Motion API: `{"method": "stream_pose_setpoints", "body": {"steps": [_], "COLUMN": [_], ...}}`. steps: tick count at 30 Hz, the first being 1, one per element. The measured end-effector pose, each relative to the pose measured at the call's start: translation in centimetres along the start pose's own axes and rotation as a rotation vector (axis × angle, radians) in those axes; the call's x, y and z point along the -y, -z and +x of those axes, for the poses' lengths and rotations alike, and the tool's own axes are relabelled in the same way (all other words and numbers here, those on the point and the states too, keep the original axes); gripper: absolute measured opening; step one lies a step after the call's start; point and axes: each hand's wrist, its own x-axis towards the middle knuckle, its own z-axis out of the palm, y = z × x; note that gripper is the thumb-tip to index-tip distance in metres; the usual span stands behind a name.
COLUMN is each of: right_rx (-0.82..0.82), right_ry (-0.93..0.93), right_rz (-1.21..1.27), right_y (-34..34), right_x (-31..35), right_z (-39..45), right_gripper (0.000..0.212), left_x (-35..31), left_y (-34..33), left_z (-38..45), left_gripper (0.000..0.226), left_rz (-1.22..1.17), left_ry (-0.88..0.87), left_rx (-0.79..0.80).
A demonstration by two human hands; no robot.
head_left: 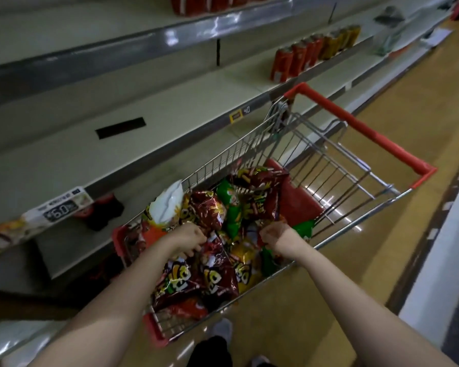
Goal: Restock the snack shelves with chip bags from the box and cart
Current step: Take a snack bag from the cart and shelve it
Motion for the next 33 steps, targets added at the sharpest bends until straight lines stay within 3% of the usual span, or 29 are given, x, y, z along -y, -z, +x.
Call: {"method": "stream_pose_setpoints", "body": {"steps": [2,4,9,11,14,18,23,26,29,33], "right_rx": [0.088,0.152,0.32,0.417,0.487,0.414,0.312,0.268,0.179,-0.088], "right_ry": [-0.055,-0.101,-0.147,-0.189,-0.18,-0.116,0.074,0.236,0.415,0.383], "right_rz": [-0.072,-0.144,-0.122,-0.023,-0.095,-0.301,-0.523,-0.651,-0.791,-0.725], "right_y": [-1.8,-3.5,-7.9,-9.5,-12.0,-13.2,-9.6,-5.7,-1.0,3.7], "right_x": [-0.5,-0.7,-0.3,0.0,0.0,-0.8,1.1,3.4,5.7,5.3], "right_z": [1.8,3.2,4.9,5.1,5.6,6.5,6.6,5.6,4.2,3.9], "right_gripper": [0.027,0.012,0.021,0.048,0.06,0.065,0.071,0.052,0.04,0.067], "left_x": [1.9,3.6,6.6,7.2,7.4,6.8,3.2,1.2,-0.7,-3.8], "left_y": [-1.0,-1.6,-2.6,-2.6,-2.5,-3.0,-4.4,-4.6,-4.8,-4.3], "left_z": [1.2,2.1,2.3,2.3,2.5,2.8,3.8,4.9,5.6,5.4], "left_gripper": [0.02,0.018,0.031,0.029,0.029,0.046,0.083,0.09,0.105,0.071], "left_rz": [0.04,0.094,0.187,0.166,0.136,0.282,0.72,0.889,0.827,0.504], "left_ry": [0.017,0.022,0.025,-0.005,-0.043,-0.154,-0.496,-0.564,-0.464,-0.378], "left_rx": [-0.02,-0.064,-0.083,-0.098,-0.101,-0.103,-0.196,-0.223,-0.21,-0.287]}}
